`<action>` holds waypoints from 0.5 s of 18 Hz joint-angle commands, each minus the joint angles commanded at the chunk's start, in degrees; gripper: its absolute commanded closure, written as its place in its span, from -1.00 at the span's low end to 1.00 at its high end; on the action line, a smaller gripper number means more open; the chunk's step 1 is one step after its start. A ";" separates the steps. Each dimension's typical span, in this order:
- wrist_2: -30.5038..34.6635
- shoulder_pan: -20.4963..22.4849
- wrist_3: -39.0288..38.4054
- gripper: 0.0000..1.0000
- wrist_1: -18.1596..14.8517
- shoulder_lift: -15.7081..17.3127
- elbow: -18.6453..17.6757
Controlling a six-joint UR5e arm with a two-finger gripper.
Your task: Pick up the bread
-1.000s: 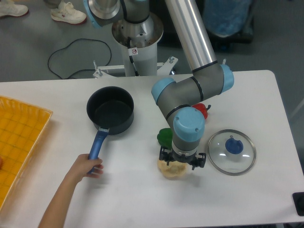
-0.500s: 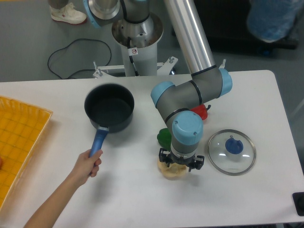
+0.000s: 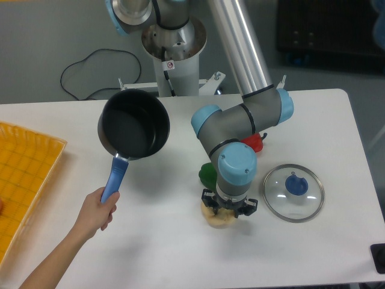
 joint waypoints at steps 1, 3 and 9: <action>0.00 0.00 -0.09 0.47 0.00 0.00 0.00; -0.09 0.00 -0.18 0.56 0.00 0.00 0.00; -0.09 0.18 0.00 0.81 0.00 0.61 0.09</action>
